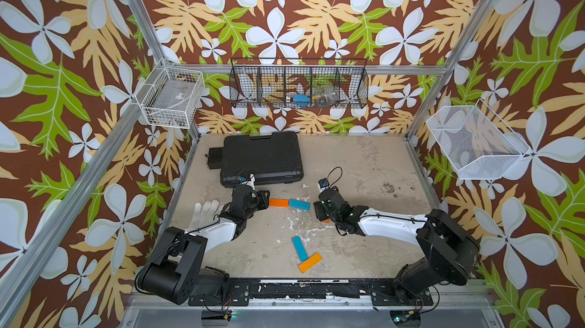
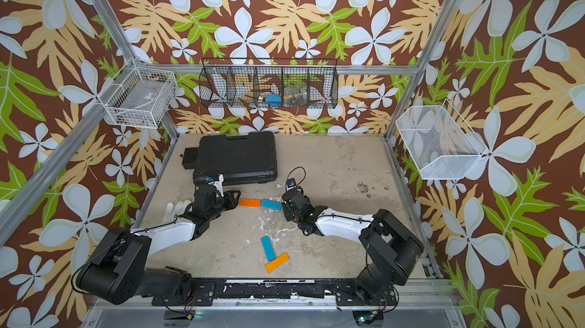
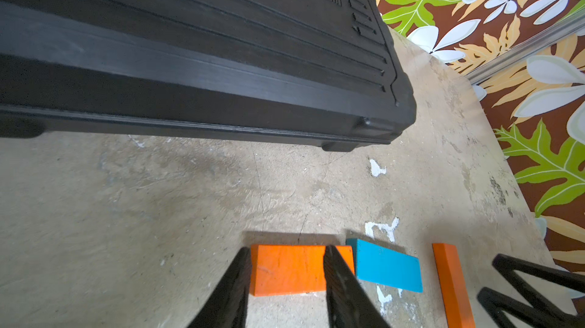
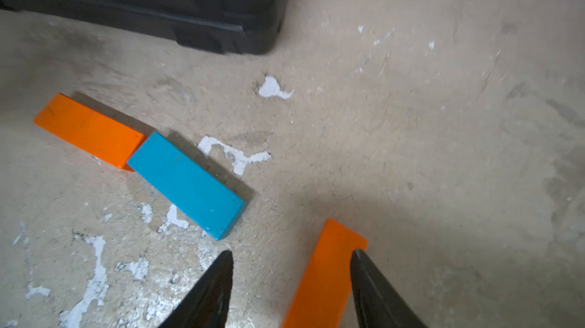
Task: Assemble the number 7 with building blocks
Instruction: Pick up the building block from the center of the board.
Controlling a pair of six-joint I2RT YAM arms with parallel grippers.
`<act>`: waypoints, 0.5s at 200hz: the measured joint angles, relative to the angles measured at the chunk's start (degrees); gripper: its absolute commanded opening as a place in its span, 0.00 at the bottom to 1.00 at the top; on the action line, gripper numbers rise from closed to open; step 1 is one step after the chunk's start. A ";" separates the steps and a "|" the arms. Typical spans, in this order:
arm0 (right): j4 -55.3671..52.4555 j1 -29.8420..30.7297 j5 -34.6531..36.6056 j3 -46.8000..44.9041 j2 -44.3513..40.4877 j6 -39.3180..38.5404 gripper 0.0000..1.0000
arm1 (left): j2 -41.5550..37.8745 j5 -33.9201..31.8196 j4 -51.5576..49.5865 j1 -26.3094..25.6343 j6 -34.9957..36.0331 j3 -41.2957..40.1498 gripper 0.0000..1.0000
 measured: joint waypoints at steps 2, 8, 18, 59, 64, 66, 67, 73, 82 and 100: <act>-0.09 0.00 -0.04 0.09 0.35 0.37 0.61 | 0.00 0.00 0.00 0.00 0.00 0.00 0.41; -0.50 0.00 -0.13 0.26 1.44 1.46 0.61 | 0.00 0.00 0.00 0.00 0.00 0.00 0.41; -1.18 -0.02 -0.15 -0.02 2.67 3.10 0.59 | 0.00 -0.02 0.00 0.00 0.00 0.00 0.41; 0.17 -0.83 0.61 -4.15 2.86 9.29 0.51 | 0.00 -0.02 0.00 0.00 0.00 0.00 0.41; 0.59 -0.98 0.44 -4.39 2.80 9.51 0.51 | 0.00 -0.02 0.00 0.00 0.00 0.00 0.41; 0.81 -1.09 0.37 -4.52 2.78 9.64 0.51 | 0.00 -0.02 0.00 0.00 0.00 0.00 0.41; 0.90 -1.14 0.37 -4.57 2.78 9.70 0.51 | 0.00 -0.02 0.00 0.00 0.00 0.00 0.41; 1.53 -1.40 0.26 -4.90 2.78 10.32 0.47 | 0.00 -0.02 0.00 0.00 0.00 0.02 0.41; 2.27 -1.53 0.22 -5.31 2.73 10.82 0.37 | 0.00 -0.02 0.00 0.00 0.00 0.02 0.41; 3.74 -1.79 0.92 -6.56 2.32 11.76 0.22 | 0.00 0.00 0.00 0.00 -0.02 0.09 0.41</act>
